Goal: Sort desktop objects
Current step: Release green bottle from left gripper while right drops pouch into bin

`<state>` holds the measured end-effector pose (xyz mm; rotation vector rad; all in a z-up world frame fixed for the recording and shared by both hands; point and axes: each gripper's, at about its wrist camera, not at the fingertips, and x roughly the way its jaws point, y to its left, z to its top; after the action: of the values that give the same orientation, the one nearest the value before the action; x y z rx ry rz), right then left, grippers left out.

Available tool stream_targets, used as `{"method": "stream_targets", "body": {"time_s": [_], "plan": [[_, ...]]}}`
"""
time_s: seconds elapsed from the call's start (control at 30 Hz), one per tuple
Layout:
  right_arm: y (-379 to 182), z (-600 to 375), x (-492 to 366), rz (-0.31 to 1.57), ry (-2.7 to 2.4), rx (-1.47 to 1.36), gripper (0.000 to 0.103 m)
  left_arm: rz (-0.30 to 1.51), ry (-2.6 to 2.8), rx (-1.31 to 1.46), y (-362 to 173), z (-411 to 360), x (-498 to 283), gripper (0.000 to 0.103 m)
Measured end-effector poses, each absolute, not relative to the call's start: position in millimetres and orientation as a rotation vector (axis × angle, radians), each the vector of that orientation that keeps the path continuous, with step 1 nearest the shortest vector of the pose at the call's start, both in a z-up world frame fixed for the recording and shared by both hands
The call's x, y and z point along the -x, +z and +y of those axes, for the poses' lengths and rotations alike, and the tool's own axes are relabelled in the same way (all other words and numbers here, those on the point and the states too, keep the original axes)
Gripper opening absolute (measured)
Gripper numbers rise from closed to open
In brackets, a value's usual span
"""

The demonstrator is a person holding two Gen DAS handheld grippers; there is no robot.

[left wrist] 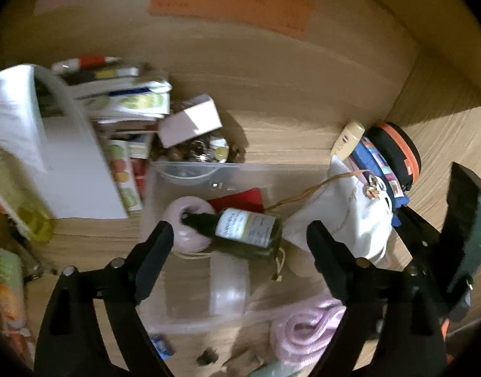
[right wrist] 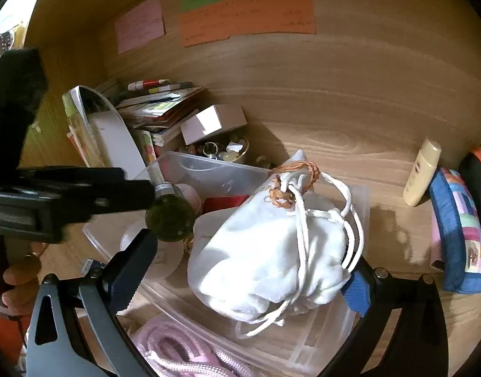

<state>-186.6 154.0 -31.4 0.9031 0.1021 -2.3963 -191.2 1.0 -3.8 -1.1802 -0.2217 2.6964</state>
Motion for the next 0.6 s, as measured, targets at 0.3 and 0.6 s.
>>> {"method": "stream_targets", "body": {"time_s": [0.3,0.6], "plan": [[-25,148,180,0.204,-2.441,-0.980,0.103,-0.183,2.769,1.120,8,-31,144,0.091],[-24,149,153,0.370,-2.516,-1.011,0.103,-0.167,2.773,1.083,3,-47,111,0.091]]}}
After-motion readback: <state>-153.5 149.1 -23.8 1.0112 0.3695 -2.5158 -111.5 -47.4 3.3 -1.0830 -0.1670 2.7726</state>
